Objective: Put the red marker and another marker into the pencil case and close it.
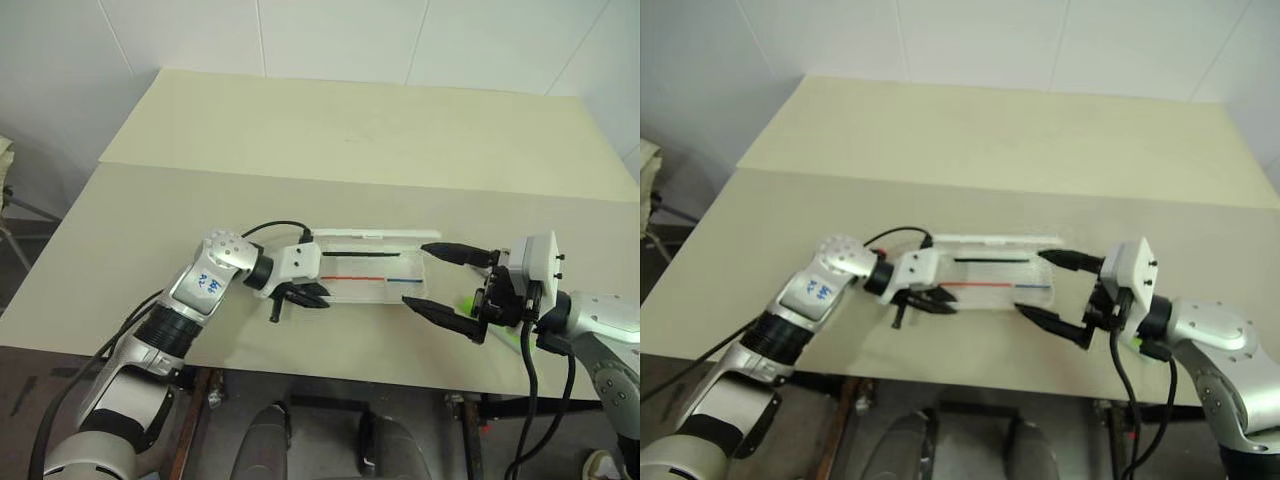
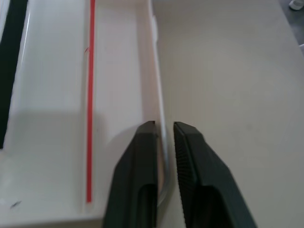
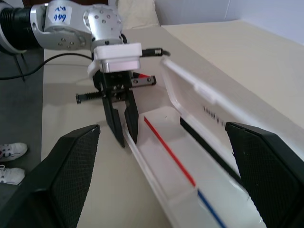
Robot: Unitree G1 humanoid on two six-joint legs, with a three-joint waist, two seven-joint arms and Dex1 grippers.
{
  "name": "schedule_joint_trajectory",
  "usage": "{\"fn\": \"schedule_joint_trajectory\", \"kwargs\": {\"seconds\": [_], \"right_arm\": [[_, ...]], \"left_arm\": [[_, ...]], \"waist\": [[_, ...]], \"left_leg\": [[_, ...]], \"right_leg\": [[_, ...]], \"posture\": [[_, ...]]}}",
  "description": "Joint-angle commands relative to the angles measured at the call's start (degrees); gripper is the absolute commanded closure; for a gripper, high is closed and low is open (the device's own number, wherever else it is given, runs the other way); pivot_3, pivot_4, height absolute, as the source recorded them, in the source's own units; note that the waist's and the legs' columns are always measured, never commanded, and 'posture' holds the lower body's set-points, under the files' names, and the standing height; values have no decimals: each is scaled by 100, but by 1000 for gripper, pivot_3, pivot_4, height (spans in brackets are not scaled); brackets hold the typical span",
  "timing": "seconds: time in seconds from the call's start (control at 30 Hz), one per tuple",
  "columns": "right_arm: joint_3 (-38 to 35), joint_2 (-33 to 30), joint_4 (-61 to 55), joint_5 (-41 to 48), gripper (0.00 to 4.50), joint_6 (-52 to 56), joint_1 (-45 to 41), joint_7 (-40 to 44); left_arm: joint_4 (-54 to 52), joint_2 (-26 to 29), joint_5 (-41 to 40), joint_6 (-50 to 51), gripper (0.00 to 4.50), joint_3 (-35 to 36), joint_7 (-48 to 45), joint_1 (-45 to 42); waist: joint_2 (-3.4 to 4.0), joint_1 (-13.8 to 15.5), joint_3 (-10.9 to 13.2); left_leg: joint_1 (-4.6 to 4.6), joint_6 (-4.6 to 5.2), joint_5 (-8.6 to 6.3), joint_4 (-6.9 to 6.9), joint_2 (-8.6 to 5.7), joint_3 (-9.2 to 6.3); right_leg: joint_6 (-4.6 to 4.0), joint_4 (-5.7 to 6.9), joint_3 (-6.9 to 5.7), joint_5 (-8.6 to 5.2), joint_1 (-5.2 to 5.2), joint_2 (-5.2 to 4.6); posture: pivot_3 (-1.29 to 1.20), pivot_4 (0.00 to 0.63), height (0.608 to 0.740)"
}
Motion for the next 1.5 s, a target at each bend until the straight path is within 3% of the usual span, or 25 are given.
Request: {"fn": "schedule_joint_trajectory", "kwargs": {"seconds": [0.03, 0.17, 0.23, 0.47, 0.67, 0.97, 1.13, 1.5], "right_arm": [[-11, 40, -157, 40, 0, -70, -47, -39], [21, 65, -119, 33, 0, -92, -87, -44], [43, 81, -103, 22, 0, -96, -111, -48], [91, 134, -61, 9, 0, -110, -158, -44], [129, 181, -45, -12, 0, -123, -161, -32], [107, 154, 46, 5, 0, -108, -133, 103], [67, 101, 56, 46, 0, -57, -160, 176], [176, 129, 170, 140, 0, 0, -589, 273]], "left_arm": [[-147, 8, -61, 99, 3886, 20, -75, -57], [-348, -16, -127, 352, 3886, 65, -5, -20], [-433, -47, -184, 408, 3530, 84, 1, -6], [-588, -81, -201, 528, 1348, 159, 164, -29], [-1046, 84, -349, 778, 1348, 318, 170, 46], [-2741, 935, -1487, 1871, 1348, 1227, 42, 959], [-3420, 1430, -2051, 2030, 26, 2033, 166, 1822], [-3055, 1788, -1516, 991, 26, 3763, 1598, 3221]], "waist": [[0, -6, 0], [0, -11, 0], [0, -11, 0], [0, -11, 0], [0, -22, 0], [1, -68, 0], [0, -147, 0], [0, -171, 1]], "left_leg": [[1, 0, 0, 0, 2, 0], [2, -1, -1, 1, 8, 0], [1, -1, -1, 2, 8, 0], [2, -1, -1, 2, 8, 2], [2, -1, -1, 2, 10, 2], [6, -7, -5, -1, 23, 4], [9, -10, -6, 0, 28, 8], [14, -46, -30, -4, 54, 35]], "right_leg": [[1, 3, 0, 0, -2, 2], [3, 11, 1, -2, -6, 8], [2, 11, 3, -2, -6, 8], [0, 11, 5, -3, -7, 9], [0, 11, 8, -3, -7, 11], [0, 15, 14, -3, -10, 26], [-15, 14, 18, -9, -9, 28], [-30, -8, 37, 4, -17, 47]], "posture": [[0, 150, 740], [0, 150, 740], [0, 150, 740], [0, 150, 740], [0, 150, 740], [0, 150, 740], [0, 150, 740], [0, 150, 740]]}}
